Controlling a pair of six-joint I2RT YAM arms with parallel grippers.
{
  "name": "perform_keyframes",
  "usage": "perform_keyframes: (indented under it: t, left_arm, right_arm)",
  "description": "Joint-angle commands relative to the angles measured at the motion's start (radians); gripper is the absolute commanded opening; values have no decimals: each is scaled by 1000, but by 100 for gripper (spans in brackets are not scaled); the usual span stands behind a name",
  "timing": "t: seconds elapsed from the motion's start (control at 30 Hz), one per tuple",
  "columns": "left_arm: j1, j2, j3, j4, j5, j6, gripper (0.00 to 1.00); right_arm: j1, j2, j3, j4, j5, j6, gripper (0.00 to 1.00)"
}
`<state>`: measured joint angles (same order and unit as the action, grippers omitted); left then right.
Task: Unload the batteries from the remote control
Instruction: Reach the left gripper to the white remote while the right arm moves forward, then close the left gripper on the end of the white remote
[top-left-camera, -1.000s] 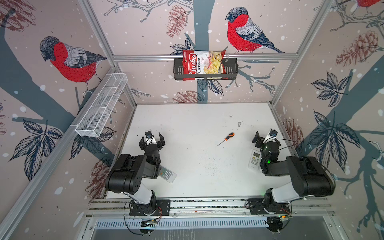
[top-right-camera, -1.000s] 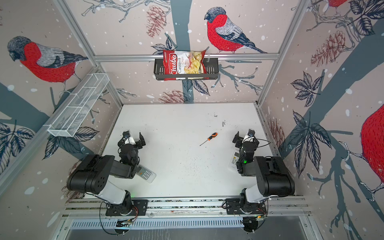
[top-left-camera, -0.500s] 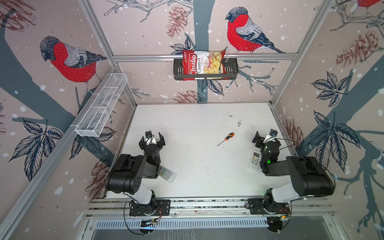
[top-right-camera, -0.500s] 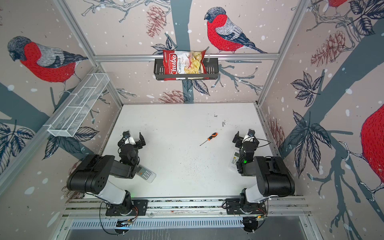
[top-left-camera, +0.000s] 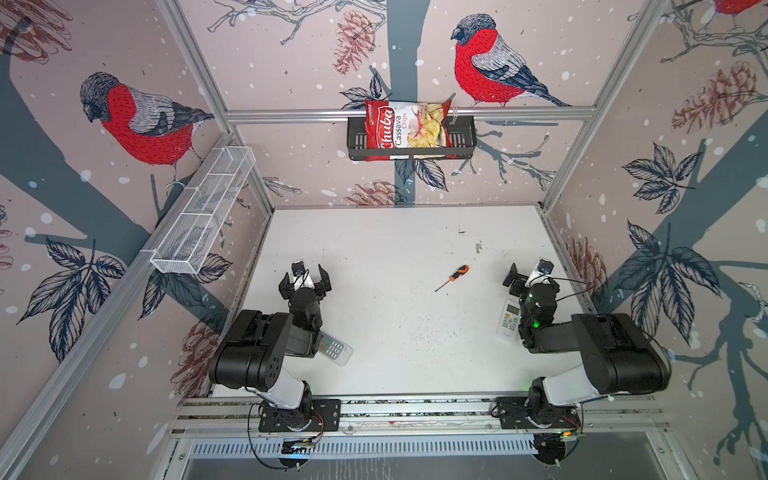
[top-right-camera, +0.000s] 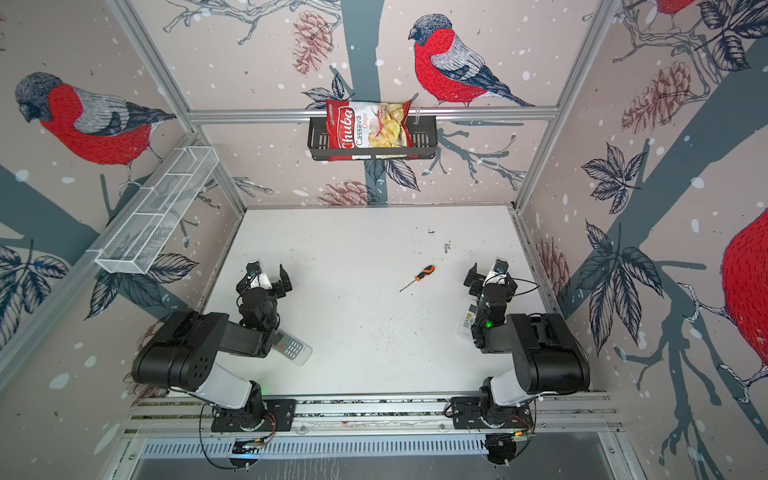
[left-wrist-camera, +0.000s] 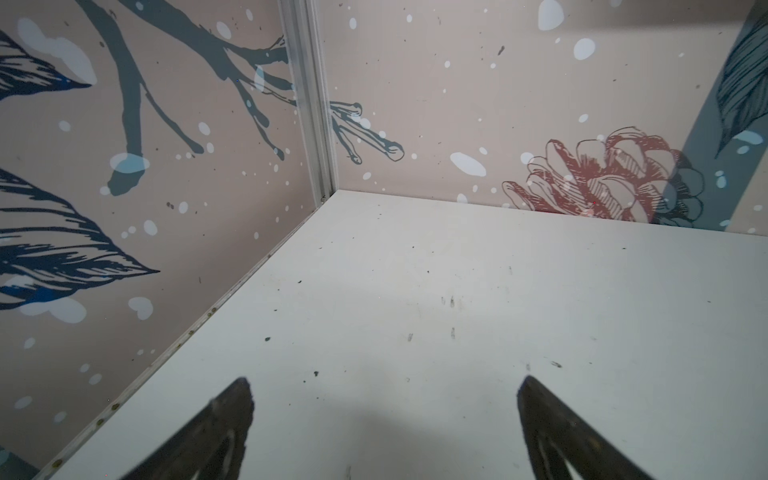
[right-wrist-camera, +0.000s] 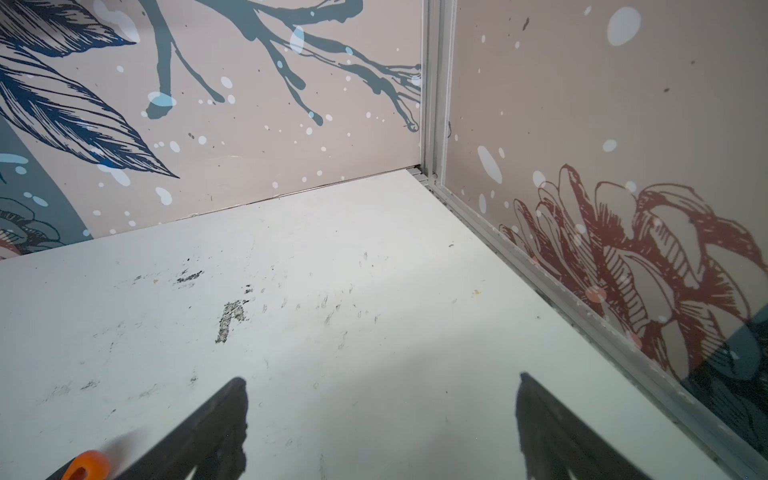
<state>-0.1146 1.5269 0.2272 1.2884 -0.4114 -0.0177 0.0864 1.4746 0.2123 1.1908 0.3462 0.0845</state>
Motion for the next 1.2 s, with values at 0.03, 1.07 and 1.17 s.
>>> perform_keyframes:
  t: [0.03, 1.07, 1.17]
  left_arm:
    - [-13, -104, 183, -371, -163, -27, 97]
    - [-223, -298, 457, -1893, -48, -1266, 96]
    - [-223, -311, 402, -1865, -16, -1304, 92]
  right_arm:
    - [26, -141, 115, -304, 121, 54, 99]
    - [305, 7, 587, -958, 20, 180, 98]
    - [306, 15, 589, -965, 26, 180, 98]
